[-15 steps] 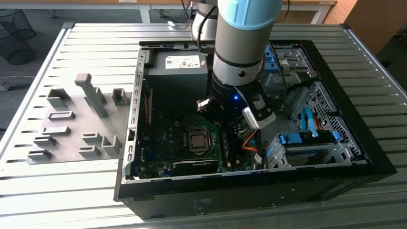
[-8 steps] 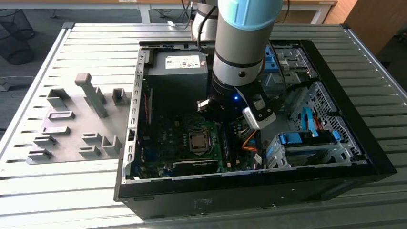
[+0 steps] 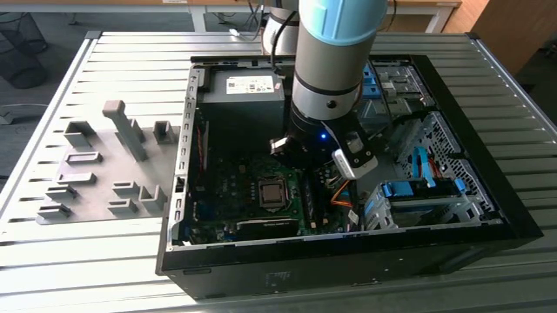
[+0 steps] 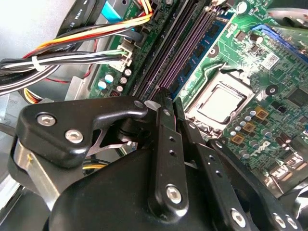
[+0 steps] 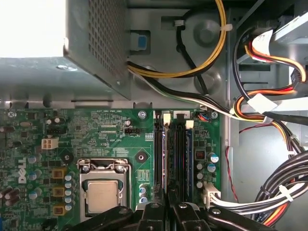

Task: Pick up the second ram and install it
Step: 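Insert the second ram into the second slot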

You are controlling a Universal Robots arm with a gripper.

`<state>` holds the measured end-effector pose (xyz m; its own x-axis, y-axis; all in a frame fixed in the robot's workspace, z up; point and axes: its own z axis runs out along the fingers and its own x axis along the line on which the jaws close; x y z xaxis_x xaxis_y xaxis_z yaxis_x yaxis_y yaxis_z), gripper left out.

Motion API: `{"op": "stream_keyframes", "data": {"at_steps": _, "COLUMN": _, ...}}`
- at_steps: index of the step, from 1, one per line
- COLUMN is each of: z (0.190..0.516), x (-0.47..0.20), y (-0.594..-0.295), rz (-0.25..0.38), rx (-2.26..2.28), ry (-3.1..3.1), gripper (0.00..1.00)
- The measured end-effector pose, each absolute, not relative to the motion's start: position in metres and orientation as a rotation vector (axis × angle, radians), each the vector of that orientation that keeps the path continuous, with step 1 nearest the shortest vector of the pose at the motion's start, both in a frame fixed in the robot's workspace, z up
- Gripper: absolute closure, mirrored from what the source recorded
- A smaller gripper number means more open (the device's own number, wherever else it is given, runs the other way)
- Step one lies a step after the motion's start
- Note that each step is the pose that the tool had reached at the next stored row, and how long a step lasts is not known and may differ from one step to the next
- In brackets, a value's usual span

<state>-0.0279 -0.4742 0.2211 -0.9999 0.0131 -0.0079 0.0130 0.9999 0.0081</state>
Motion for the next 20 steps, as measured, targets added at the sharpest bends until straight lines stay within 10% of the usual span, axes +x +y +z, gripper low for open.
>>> {"op": "stream_keyframes", "data": {"at_steps": 20, "z": 0.2161, "x": -0.0273, "y": -0.4744, "rz": 0.013, "rx": -0.004, "ry": 3.134, "gripper": 0.86}}
